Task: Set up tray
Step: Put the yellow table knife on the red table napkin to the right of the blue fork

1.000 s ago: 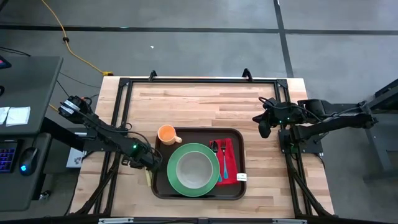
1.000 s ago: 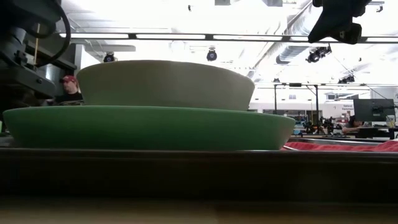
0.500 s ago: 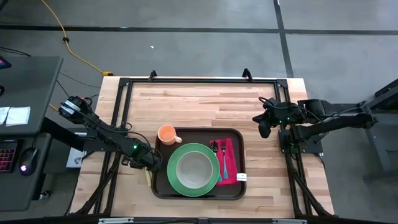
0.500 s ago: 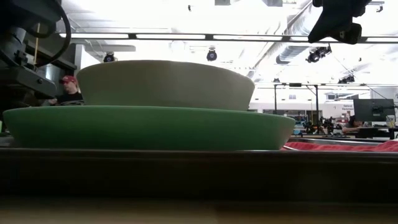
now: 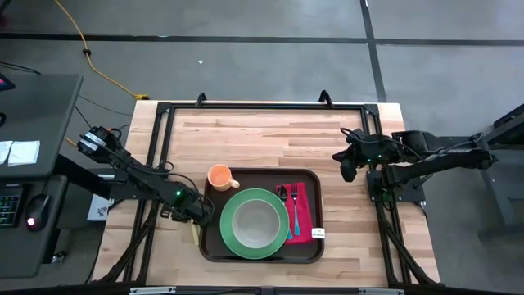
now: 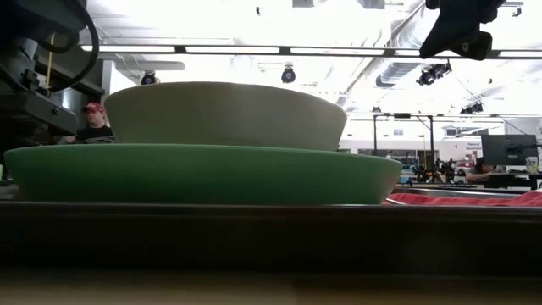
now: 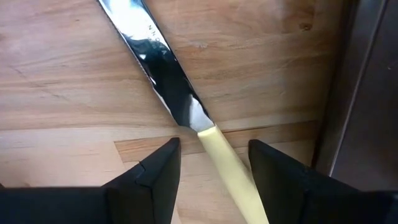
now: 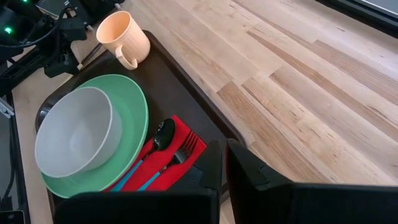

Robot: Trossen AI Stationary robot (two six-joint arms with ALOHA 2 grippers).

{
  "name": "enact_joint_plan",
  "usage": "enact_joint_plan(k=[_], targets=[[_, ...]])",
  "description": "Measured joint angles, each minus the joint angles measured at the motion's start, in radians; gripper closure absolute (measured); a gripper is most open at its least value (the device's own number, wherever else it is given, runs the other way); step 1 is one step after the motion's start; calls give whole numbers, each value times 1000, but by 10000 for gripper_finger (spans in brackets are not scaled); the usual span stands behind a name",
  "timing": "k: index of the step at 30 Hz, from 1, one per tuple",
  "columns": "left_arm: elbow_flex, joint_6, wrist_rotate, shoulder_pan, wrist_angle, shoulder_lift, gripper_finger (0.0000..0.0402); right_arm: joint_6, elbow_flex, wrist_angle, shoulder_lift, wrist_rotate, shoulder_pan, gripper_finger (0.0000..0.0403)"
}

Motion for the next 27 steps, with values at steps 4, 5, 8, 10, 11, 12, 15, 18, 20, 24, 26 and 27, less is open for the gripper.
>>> enact_joint_plan(k=[4, 5, 8, 10, 11, 12, 15, 18, 20, 24, 26, 27], targets=[[0, -1, 3, 0, 5, 0, 200, 0, 0, 0, 0, 0, 0, 403], [0, -1, 3, 0, 6, 0, 208, 0, 0, 0, 0, 0, 0, 403], [0, -3, 3, 0, 11, 0, 237, -1, 0, 0, 0, 0, 0, 402], [1, -3, 3, 0, 13, 0, 255, 0, 0, 0, 0, 0, 0, 403], [1, -3, 3, 0, 14, 0, 264, 0, 0, 0, 0, 0, 0, 402], [1, -3, 4, 0, 15, 0, 272, -1, 0, 0, 0, 0, 0, 402], [1, -1, 4, 0, 15, 0, 293, 0, 0, 0, 0, 0, 0, 403], [2, -1, 4, 0, 11, 0, 311, 0, 0, 0, 0, 0, 0, 403], [2, -1, 4, 0, 8, 0, 322, -1, 0, 0, 0, 0, 0, 402], [3, -1, 4, 0, -4, 0, 335, -1, 0, 0, 0, 0, 0, 403], [3, 0, 4, 0, -8, 0, 335, -1, 0, 0, 0, 0, 0, 402], [3, -1, 4, 0, -9, 0, 334, -1, 0, 0, 0, 0, 0, 403]])
